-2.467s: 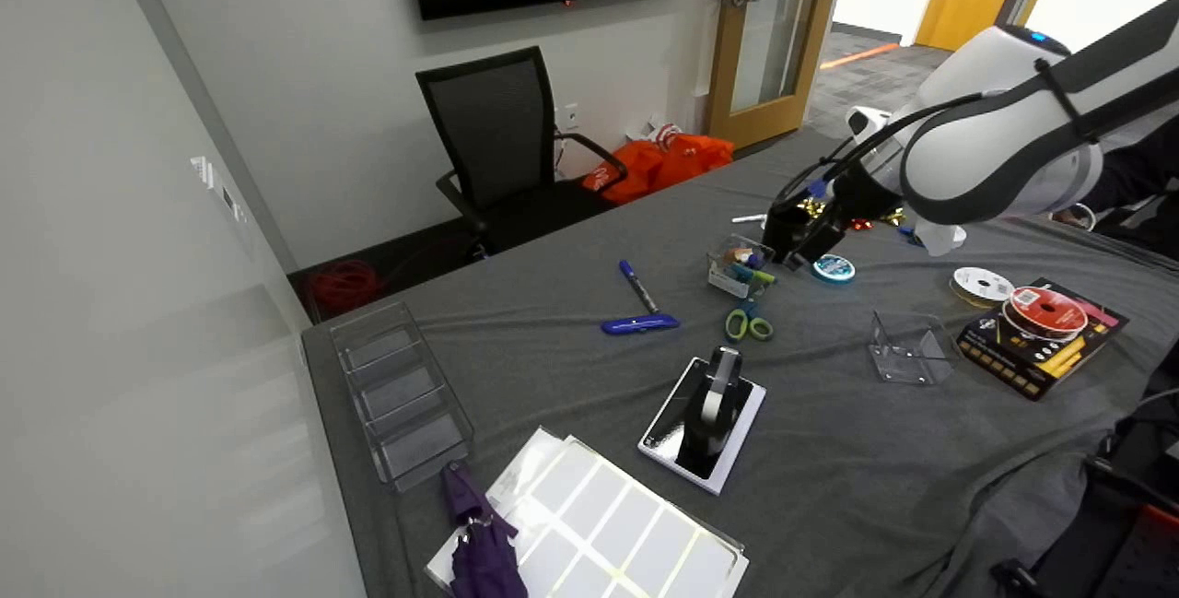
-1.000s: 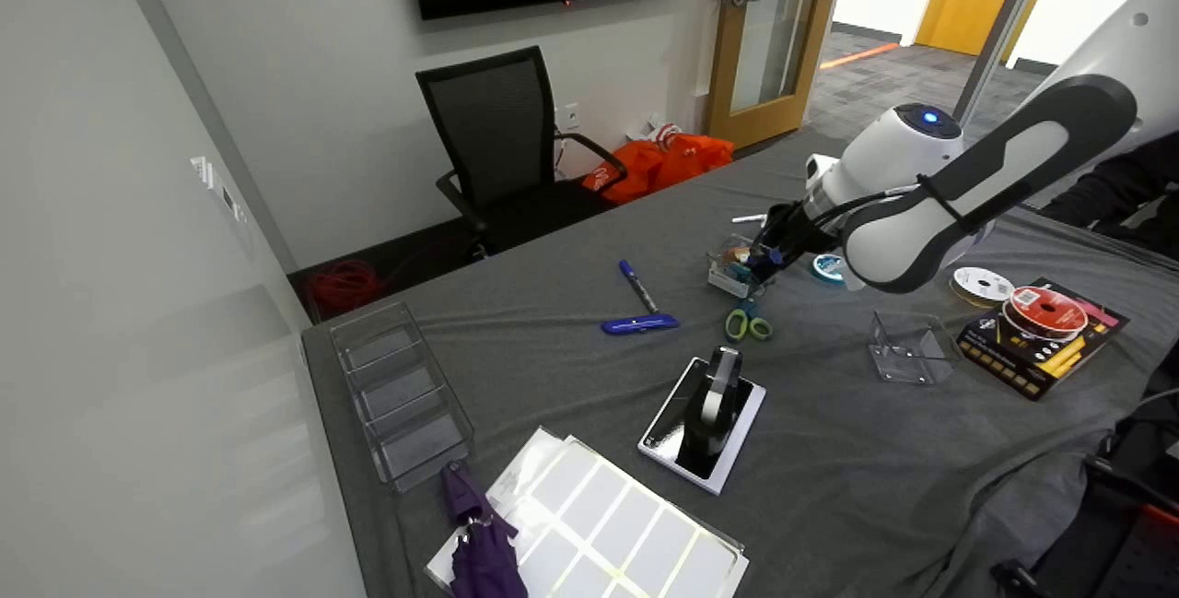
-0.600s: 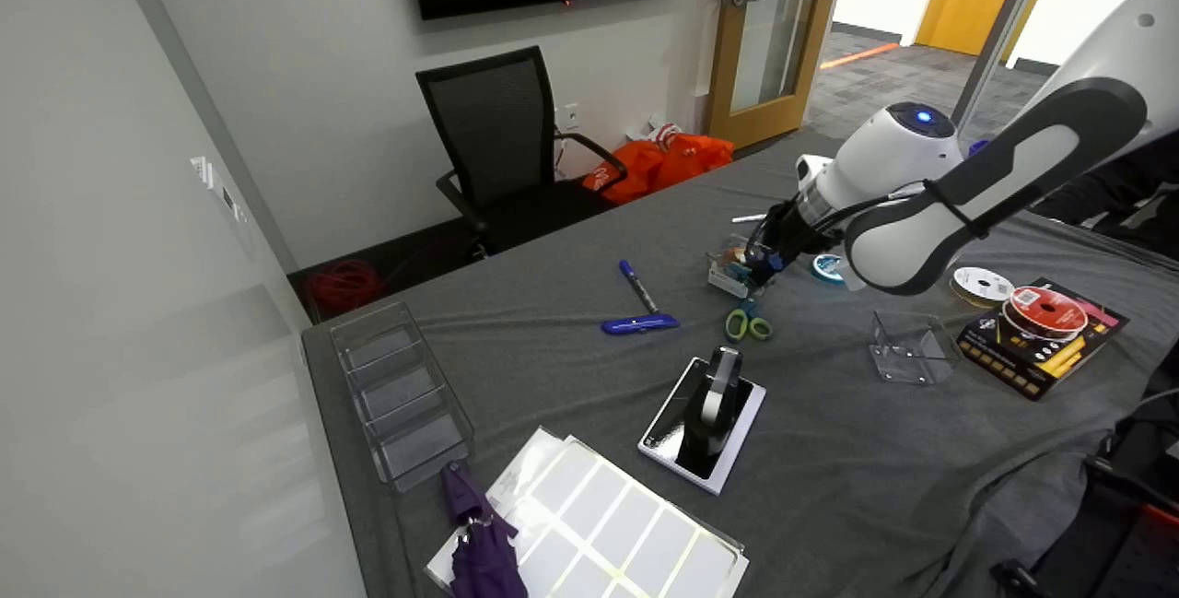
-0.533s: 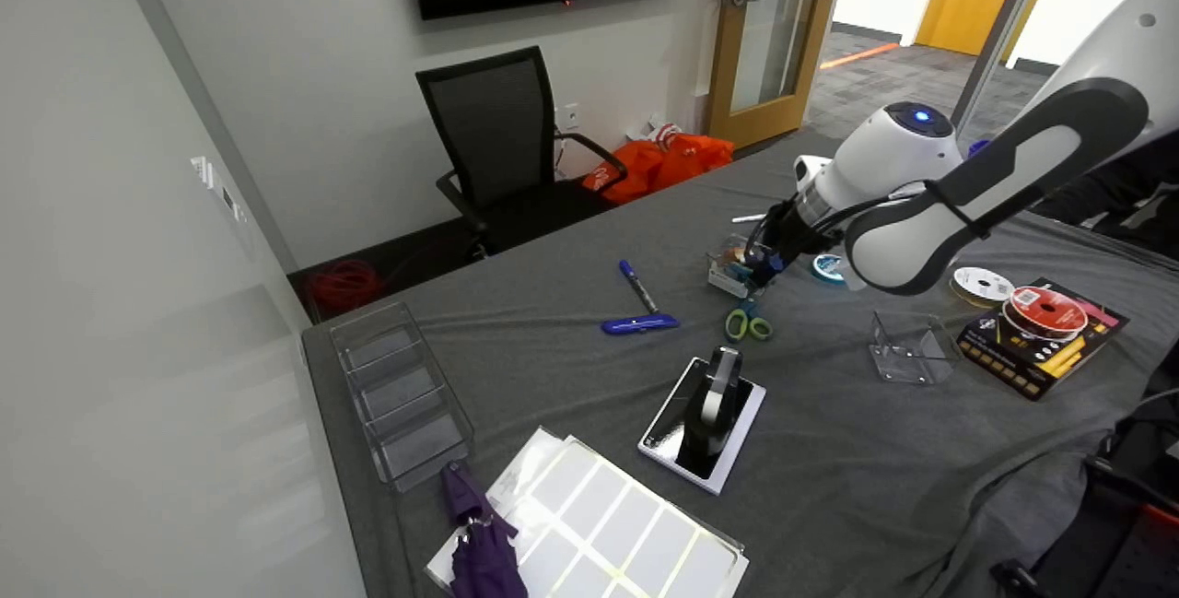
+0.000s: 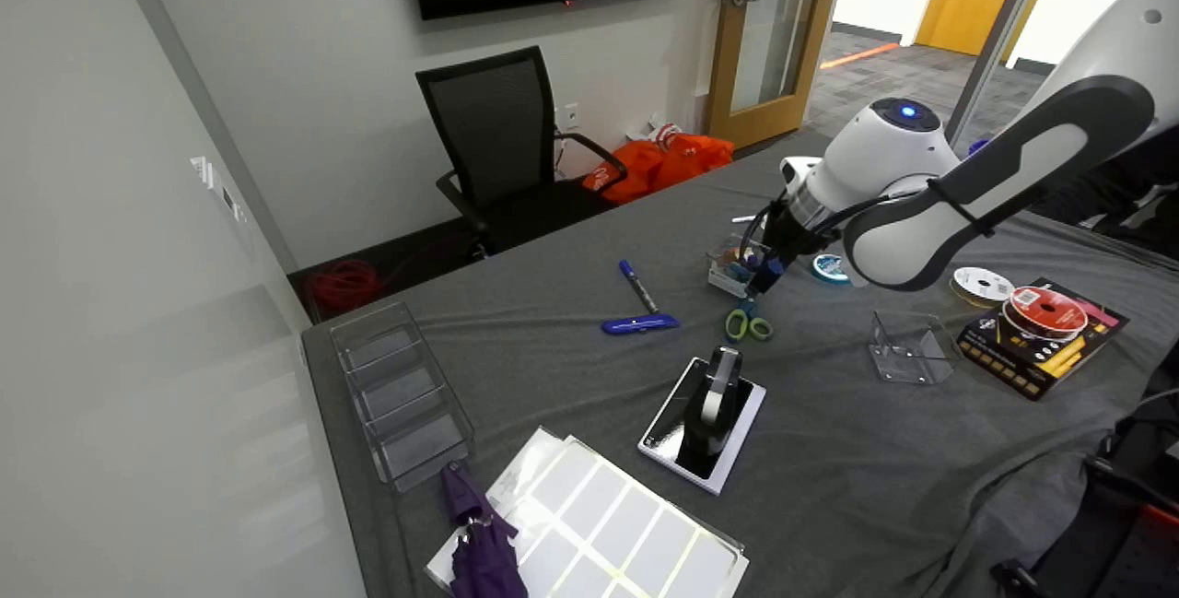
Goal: Remove the scissors from the container
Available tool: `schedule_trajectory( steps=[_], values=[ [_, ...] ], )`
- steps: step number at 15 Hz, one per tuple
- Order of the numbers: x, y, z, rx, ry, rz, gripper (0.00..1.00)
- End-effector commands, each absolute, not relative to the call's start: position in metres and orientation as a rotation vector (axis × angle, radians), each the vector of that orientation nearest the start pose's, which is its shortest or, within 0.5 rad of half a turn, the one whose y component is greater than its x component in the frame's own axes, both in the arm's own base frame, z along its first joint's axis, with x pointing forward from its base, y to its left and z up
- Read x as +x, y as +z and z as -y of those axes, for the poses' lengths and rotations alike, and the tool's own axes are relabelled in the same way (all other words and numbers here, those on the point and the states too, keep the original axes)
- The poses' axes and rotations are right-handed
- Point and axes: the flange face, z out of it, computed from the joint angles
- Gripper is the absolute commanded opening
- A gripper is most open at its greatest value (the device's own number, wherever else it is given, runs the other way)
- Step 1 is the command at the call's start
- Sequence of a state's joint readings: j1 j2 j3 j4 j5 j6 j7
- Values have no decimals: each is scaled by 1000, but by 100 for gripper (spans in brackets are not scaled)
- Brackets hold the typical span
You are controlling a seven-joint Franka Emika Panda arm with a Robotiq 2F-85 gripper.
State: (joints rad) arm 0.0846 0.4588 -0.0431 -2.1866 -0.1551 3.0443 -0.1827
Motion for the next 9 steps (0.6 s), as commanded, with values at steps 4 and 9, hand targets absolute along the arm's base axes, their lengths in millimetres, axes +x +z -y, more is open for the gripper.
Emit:
schedule_trajectory(
  steps=[4,9],
  values=[
    [598,218,-32,-3097,-690,611,100],
    [600,221,-28,-3094,-754,584,74]
  ],
)
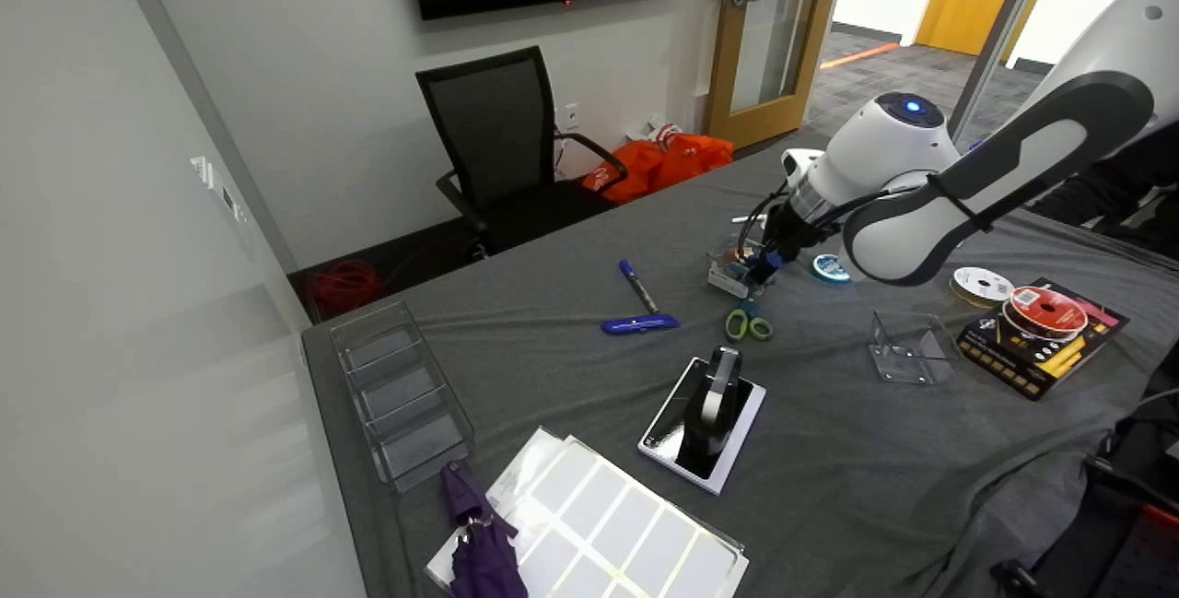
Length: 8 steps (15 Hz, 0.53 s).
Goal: Remove the scissors from the container
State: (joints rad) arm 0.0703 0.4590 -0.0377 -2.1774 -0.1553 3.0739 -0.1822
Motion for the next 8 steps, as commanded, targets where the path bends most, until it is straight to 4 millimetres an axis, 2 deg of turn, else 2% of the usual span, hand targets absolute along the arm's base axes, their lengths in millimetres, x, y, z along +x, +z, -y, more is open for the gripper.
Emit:
schedule_trajectory(
  steps=[1,8],
  values=[
    [601,223,-27,-3094,-776,569,66],
    [601,226,-23,-3085,-829,532,18]
  ],
)
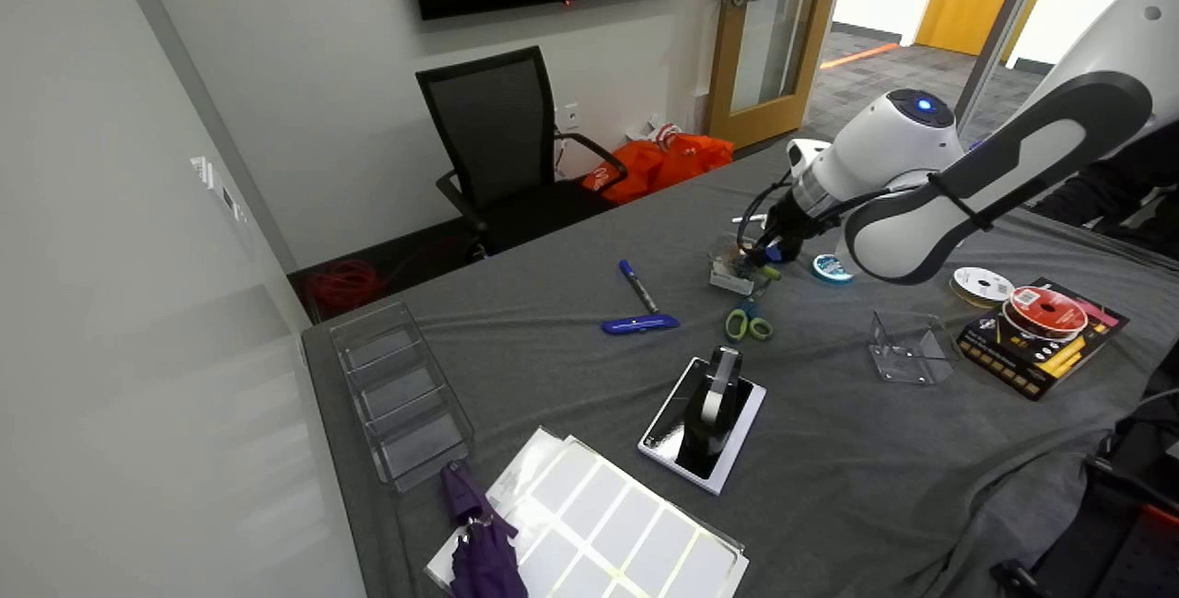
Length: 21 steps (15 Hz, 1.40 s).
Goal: Remove the scissors from the container
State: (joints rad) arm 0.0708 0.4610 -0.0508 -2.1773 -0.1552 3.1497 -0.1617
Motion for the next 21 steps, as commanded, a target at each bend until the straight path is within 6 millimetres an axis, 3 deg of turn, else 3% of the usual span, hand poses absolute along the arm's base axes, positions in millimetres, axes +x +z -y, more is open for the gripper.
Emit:
schedule_trajectory(
  steps=[1,4,14,17,21],
  values=[
    [601,226,-23,-3085,-829,533,11],
    [601,226,-23,-3085,-826,532,0],
    [598,220,-34,-3045,-798,415,3],
    [605,249,-39,-2966,-785,341,3],
    [613,272,-35,-2893,-789,230,3]
  ],
)
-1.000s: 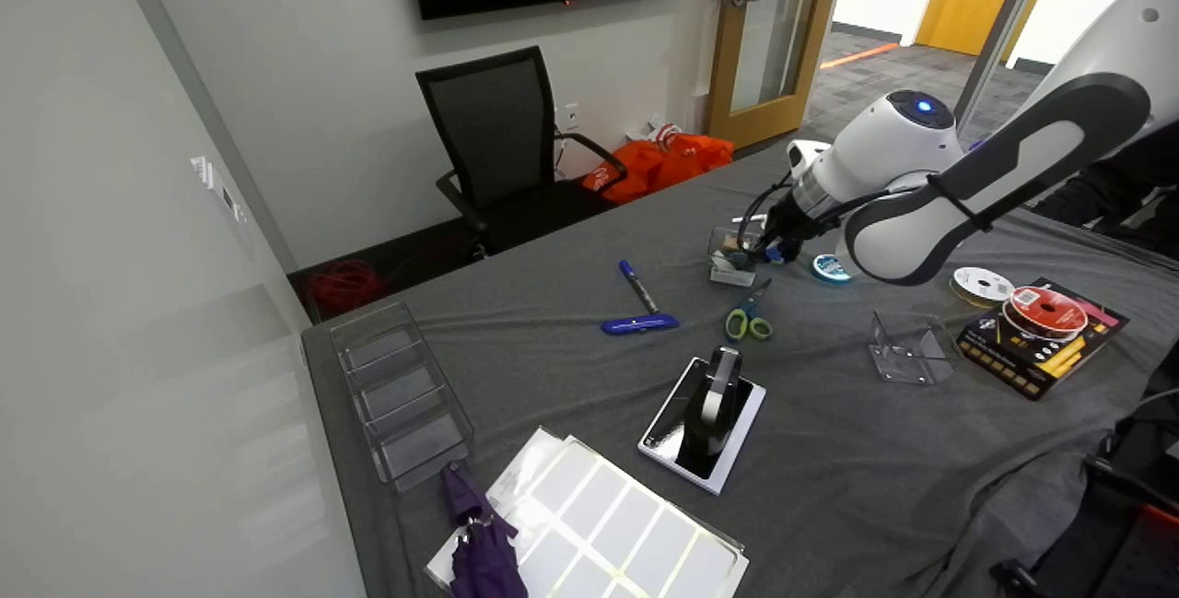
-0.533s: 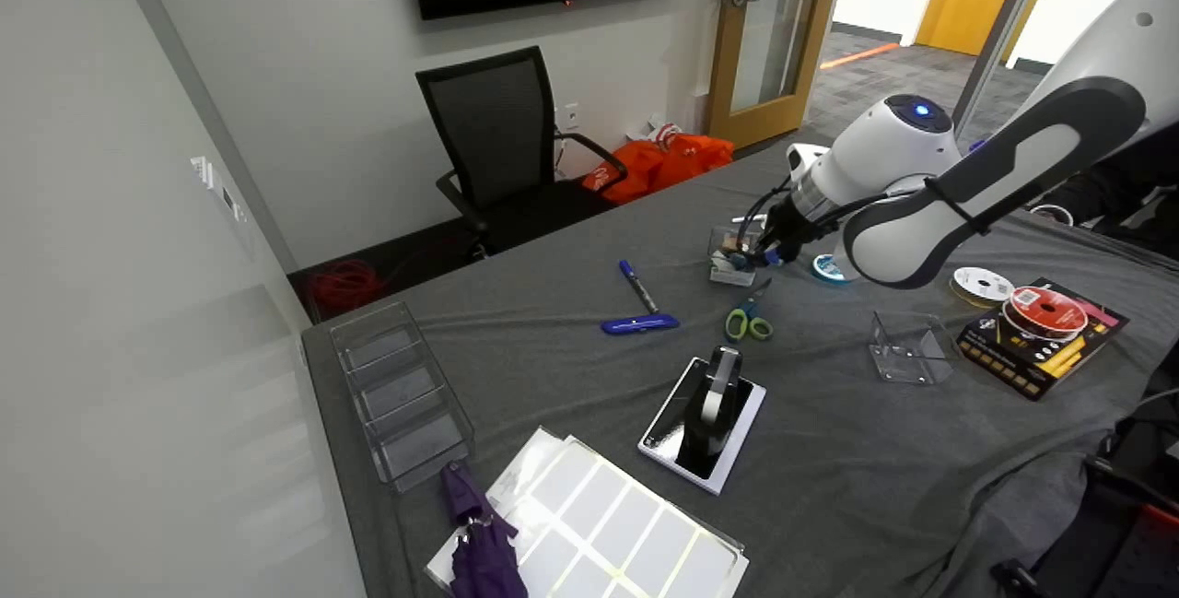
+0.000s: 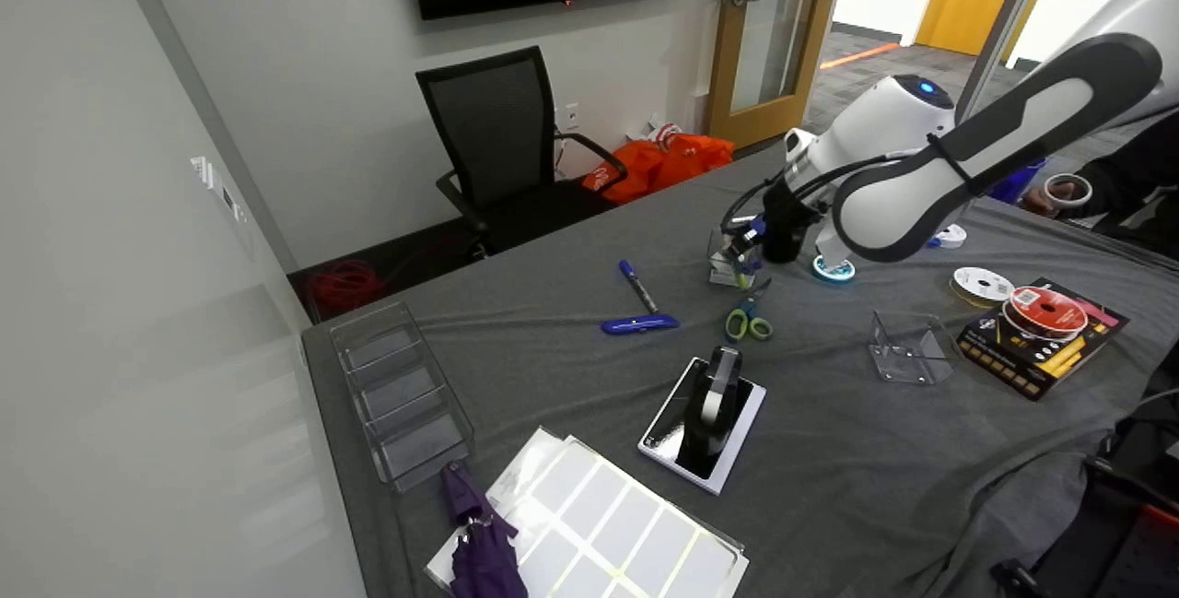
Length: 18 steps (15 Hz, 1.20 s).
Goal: Remove the scissors from the container
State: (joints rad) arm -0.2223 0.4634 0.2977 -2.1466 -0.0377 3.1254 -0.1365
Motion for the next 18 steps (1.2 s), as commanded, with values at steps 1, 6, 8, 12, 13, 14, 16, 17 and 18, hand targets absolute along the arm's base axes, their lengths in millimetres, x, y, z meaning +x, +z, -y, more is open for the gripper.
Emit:
schedule_trajectory(
  steps=[1,6,8,12,13,14,16,17,18],
  values=[
    [614,277,-33,-2879,-787,209,3],
    [616,297,-22,-2850,-763,177,38],
    [614,300,-15,-2867,-750,162,51],
    [615,300,10,-2936,-713,-30,79],
    [615,299,17,-2956,-696,-80,85],
    [616,296,24,-2985,-673,-161,93],
    [618,289,29,-3030,-605,-315,100],
    [621,284,27,-3037,-559,-402,100],
    [622,281,25,-3038,-516,-477,100]
  ],
)
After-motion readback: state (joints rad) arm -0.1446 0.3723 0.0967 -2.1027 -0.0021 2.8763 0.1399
